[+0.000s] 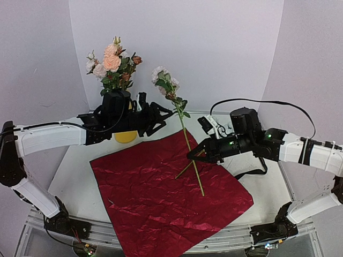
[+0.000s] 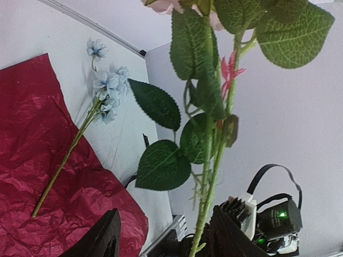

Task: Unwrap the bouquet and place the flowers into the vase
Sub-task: Pick up the fake flower from the wrapping paper.

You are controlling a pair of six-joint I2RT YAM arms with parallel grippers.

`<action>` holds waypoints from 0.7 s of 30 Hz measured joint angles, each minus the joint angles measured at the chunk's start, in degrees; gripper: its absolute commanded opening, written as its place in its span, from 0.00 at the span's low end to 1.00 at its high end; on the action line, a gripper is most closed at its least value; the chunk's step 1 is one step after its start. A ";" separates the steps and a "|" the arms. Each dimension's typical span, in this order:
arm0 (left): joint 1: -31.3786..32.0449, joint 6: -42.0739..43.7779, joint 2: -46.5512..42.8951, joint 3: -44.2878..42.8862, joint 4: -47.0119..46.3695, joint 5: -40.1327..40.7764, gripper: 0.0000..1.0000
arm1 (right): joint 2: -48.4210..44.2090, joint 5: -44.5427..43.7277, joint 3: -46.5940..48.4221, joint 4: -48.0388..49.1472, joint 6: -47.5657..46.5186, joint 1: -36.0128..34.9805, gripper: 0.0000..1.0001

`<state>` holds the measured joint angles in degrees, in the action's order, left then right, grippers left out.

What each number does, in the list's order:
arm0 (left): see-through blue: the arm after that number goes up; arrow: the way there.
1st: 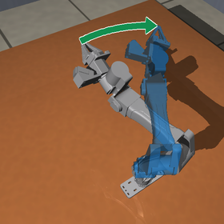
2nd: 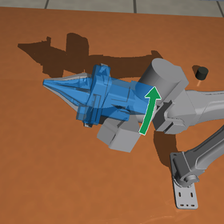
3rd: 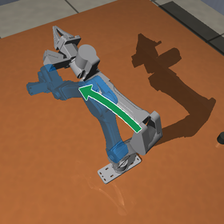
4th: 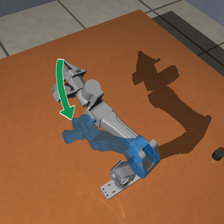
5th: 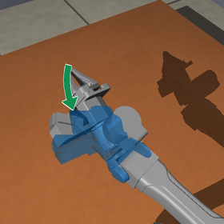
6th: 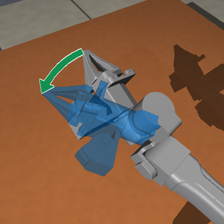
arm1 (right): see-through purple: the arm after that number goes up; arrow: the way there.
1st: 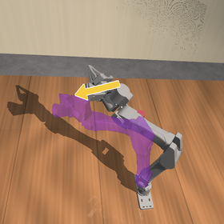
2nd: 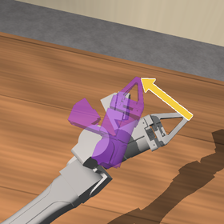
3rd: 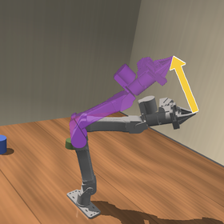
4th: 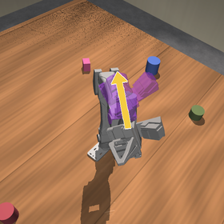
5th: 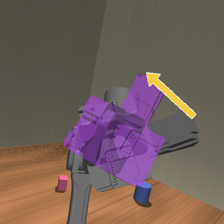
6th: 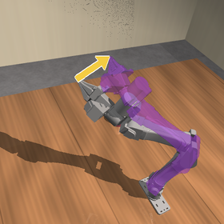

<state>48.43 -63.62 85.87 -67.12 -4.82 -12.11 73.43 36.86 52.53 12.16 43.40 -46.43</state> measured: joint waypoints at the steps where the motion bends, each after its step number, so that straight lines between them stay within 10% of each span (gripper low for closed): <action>1: 0.09 -0.08 0.27 -0.65 -0.16 -0.13 0.52 | 0.00 0.01 0.00 0.09 0.08 -0.15 0.01; 21: 0.93 -1.46 6.42 -6.77 -2.29 -1.71 0.25 | -0.60 0.45 0.00 0.24 0.83 -0.92 0.00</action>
<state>49.35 -65.08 92.29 -73.88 -7.11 -13.82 72.83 37.31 52.53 12.41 44.23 -47.35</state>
